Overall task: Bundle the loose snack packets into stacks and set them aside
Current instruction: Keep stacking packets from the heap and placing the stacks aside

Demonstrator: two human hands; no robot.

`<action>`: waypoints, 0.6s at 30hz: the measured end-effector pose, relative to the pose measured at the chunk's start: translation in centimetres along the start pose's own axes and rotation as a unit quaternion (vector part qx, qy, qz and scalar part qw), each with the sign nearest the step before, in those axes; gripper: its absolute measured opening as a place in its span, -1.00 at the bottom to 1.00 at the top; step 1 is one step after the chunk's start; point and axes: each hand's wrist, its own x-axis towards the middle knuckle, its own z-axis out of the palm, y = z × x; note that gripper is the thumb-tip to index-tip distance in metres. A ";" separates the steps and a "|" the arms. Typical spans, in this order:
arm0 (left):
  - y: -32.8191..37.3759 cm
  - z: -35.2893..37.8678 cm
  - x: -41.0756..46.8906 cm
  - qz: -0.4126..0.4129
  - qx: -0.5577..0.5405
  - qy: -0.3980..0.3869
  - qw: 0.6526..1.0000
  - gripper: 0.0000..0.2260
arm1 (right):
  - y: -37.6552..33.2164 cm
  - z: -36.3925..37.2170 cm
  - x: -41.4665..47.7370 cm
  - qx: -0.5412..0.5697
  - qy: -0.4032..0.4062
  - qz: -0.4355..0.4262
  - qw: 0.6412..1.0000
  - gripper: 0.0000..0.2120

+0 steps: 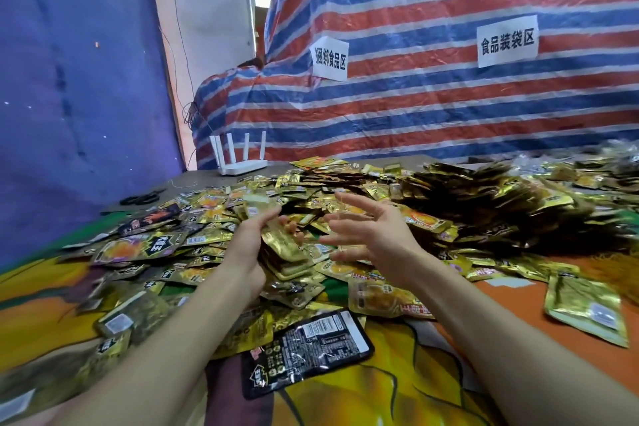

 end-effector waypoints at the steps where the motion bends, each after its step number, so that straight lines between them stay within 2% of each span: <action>1: 0.1 -0.1 0.2 0.019 -0.017 0.043 0.999 -0.75 | 0.3 0.3 -0.1 -0.029 0.004 -0.004 1.000 -0.47; 3: 0.3 -0.3 0.3 0.054 -0.064 0.100 0.991 -0.57 | 0.9 1.3 -0.5 -0.077 -0.005 -0.006 0.997 -0.50; 5: 0.4 -0.1 0.1 0.092 -0.098 0.123 0.983 -0.45 | 1.5 2.6 -0.8 -0.111 -0.014 -0.010 0.994 -0.47; 8: 0.2 0.9 -0.4 0.136 -0.107 0.154 0.973 -0.44 | 2.3 4.6 -1.2 -0.153 -0.012 -0.030 0.988 -0.40; 11: -0.2 1.6 -0.7 0.139 -0.028 0.201 0.969 -0.44 | 2.8 5.8 -1.4 -0.213 -0.003 -0.097 0.972 -0.46; 13: -0.4 1.8 -0.7 0.099 -0.003 0.170 0.981 -0.42 | 3.0 5.9 -1.4 -0.234 0.013 -0.129 0.964 -0.49; 16: -1.2 2.1 -0.5 0.024 -0.060 0.050 0.997 -0.32 | 3.0 5.4 -1.4 -0.243 0.031 -0.148 0.958 -0.49; 18: -1.4 2.3 -0.5 -0.004 -0.088 0.005 0.996 -0.31 | 3.1 5.2 -1.4 -0.234 0.034 -0.142 0.961 -0.48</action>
